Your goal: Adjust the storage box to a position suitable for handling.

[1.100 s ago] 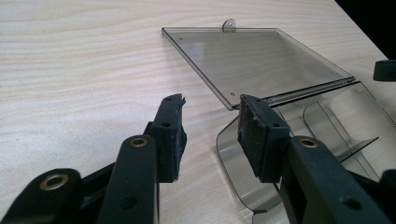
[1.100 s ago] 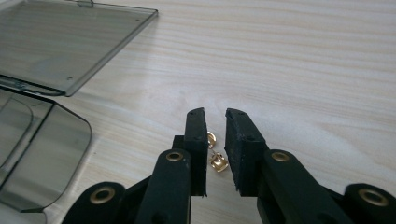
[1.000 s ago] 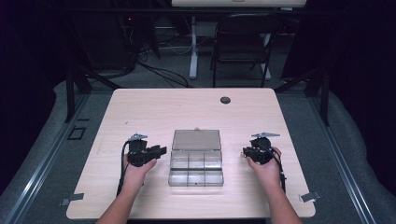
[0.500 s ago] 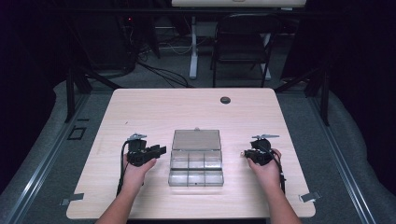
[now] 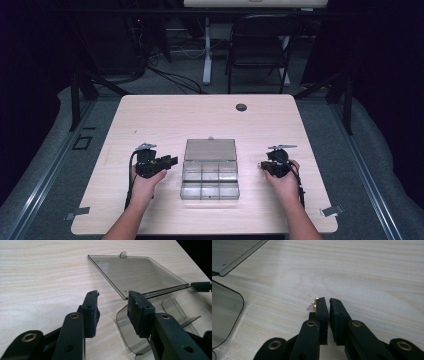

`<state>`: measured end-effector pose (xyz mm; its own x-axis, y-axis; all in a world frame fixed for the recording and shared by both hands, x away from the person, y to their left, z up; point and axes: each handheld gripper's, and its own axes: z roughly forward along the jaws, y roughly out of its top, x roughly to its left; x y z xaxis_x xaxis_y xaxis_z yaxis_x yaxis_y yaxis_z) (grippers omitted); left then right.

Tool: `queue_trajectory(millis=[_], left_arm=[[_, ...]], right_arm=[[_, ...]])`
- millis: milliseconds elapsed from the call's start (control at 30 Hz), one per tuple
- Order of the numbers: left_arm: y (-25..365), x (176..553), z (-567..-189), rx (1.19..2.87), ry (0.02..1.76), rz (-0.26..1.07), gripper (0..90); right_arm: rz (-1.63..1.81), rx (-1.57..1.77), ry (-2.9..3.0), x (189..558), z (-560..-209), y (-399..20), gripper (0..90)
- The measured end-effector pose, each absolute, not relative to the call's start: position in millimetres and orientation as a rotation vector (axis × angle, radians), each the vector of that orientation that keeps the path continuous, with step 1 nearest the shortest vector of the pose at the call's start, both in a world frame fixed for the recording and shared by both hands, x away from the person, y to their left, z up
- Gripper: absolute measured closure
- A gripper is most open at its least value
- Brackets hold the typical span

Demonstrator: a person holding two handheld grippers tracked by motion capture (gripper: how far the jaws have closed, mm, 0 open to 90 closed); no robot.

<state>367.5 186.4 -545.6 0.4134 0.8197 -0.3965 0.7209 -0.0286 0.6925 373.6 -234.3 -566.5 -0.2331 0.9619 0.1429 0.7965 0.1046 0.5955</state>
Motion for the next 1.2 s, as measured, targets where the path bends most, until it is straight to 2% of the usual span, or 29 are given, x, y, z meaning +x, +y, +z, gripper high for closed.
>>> queue_trajectory(millis=[533, 1200], left_arm=[[187, 368, -546, 1.774, 1.34, 0.144, 60.6], [188, 368, -546, 1.769, 1.341, 0.145, 60.7]], right_arm=[[0.86, 1.707, 2.12, 372, -563, -227, 89.2], [0.908, 1.591, 2.126, 360, -537, -217, 89.2]])
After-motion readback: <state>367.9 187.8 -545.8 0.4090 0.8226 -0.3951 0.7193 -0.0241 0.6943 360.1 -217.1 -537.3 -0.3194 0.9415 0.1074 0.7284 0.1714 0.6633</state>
